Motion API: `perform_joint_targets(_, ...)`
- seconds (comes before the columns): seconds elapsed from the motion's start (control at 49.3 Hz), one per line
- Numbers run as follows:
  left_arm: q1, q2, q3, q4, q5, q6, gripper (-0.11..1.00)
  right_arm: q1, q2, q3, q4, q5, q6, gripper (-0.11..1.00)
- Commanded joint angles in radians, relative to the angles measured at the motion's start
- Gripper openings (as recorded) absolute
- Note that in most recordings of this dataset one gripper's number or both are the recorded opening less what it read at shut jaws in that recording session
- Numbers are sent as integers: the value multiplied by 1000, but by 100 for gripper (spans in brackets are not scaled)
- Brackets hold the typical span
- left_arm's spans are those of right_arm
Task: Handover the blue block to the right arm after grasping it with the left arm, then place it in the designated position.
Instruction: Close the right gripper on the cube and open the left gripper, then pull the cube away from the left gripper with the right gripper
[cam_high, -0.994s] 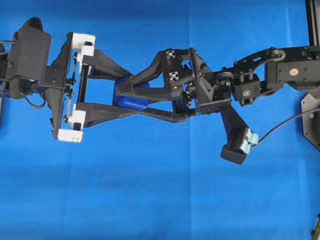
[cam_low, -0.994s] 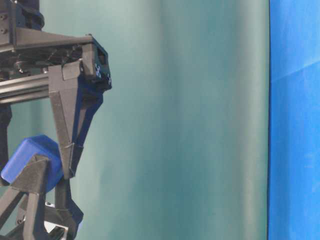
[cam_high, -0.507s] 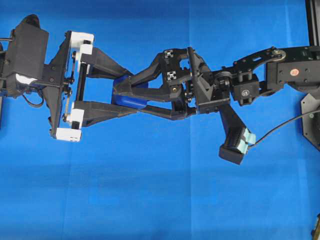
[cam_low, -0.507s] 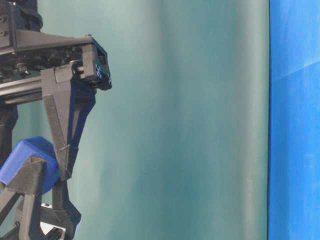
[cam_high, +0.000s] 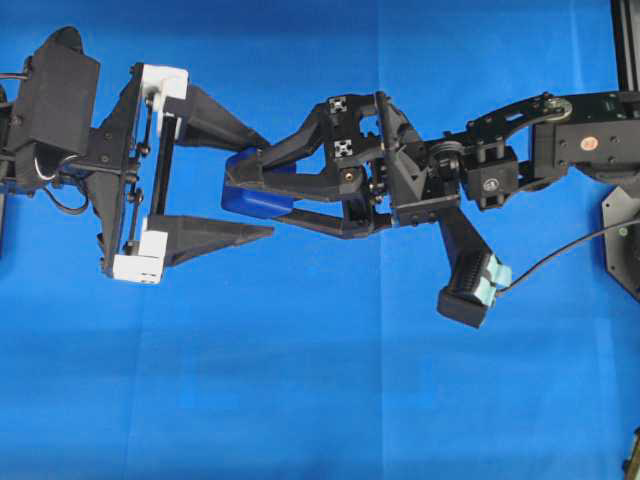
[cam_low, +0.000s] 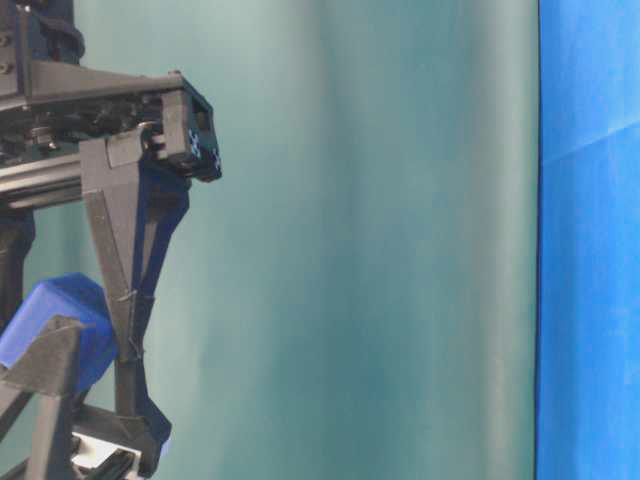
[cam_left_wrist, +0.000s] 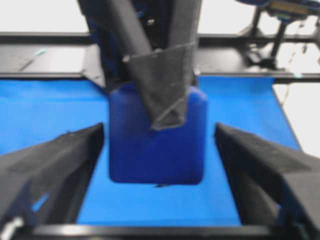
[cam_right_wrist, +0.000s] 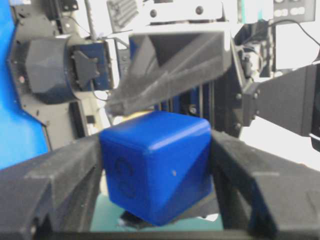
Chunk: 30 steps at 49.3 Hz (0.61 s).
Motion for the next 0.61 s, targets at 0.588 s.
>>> perform_joint_targets(0.588,3,-40,-9,2,-8,-2,93,14,-66,23,6,34,5,56)
